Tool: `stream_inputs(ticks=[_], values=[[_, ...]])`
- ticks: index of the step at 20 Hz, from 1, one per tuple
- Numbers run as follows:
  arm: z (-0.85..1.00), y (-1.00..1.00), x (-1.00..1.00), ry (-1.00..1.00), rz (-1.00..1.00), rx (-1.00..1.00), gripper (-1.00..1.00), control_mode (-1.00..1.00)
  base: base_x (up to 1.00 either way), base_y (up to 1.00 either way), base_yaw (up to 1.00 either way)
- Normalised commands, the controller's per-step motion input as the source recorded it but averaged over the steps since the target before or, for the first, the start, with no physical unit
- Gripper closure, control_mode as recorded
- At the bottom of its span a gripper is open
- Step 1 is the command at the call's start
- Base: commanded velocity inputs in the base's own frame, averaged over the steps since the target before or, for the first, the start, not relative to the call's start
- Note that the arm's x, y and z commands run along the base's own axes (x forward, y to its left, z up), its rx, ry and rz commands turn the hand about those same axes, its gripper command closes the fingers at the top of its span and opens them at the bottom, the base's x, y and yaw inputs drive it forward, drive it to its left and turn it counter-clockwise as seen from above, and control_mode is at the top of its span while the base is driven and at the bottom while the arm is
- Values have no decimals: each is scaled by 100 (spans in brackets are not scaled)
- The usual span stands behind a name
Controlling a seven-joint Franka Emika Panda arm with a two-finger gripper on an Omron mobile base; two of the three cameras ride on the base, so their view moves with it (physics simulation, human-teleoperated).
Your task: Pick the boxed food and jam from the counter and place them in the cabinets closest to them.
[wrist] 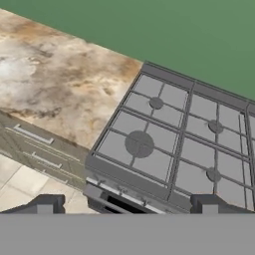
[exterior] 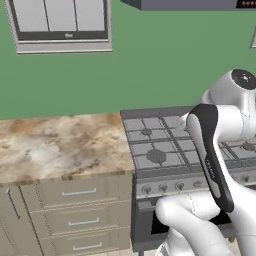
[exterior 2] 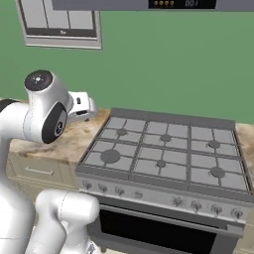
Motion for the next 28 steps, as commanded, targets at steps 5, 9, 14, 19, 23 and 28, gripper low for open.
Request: stream_inputs(ticks=[5,9,14,19,23,28], values=[[0,0,0,0,0,0,-100,100,-10,64,0],[0,0,0,0,0,0,-100,100,-10,62,0],[0,0,0,0,0,0,-100,100,-15,60,0],[0,0,0,0,0,0,-100,100,-31,54,0],[0,0,0,0,0,0,-100,100,-39,51,0],[0,0,0,0,0,0,-100,100,-44,50,0]])
